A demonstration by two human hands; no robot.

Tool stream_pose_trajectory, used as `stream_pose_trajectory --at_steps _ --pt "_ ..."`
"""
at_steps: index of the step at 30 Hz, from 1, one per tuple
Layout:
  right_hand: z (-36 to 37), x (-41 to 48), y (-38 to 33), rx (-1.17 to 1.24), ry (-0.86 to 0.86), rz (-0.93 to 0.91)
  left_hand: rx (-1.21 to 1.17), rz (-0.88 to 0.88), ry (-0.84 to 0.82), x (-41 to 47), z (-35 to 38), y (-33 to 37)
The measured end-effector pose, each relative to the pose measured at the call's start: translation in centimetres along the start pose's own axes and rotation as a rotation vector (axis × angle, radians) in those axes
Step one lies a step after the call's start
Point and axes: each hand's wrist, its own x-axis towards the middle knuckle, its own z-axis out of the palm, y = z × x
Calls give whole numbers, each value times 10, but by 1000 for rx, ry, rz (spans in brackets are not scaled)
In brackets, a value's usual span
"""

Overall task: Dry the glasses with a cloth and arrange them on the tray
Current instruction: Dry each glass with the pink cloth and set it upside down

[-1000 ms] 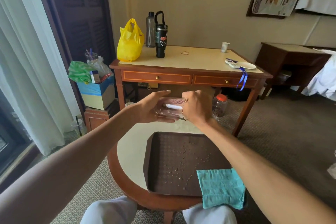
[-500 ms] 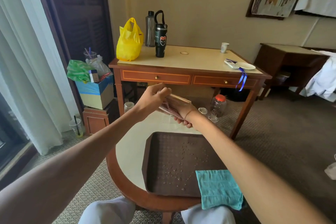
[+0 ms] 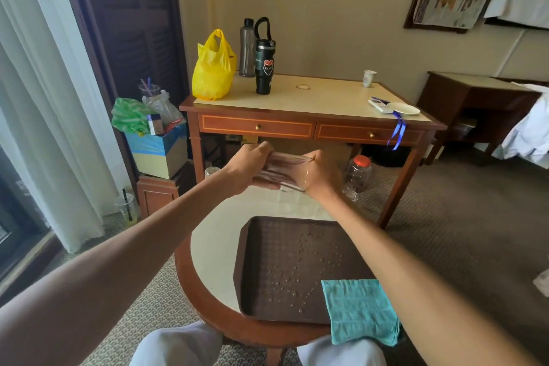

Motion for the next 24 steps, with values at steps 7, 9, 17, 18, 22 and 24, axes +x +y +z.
stream_pose_trajectory --at_steps 7,9,17,18,22,24 --pt "-1 -8 -19 593 -679 469 304 398 117 3 -10 -10" --pt "0 -1 -17 149 -431 239 76 191 -20 7 -16 -13" --pt "-28 -17 -36 -233 209 -562 -121 -327 -130 5 -22 -14" --pt "-26 -14 -33 -205 203 -533 -87 -300 -85 5 -20 -13" --pt "7 -13 -13 -21 140 -197 31 -46 8 8 -17 -7" --pt "28 -7 -4 99 1 66 196 140 67 11 -17 -11"
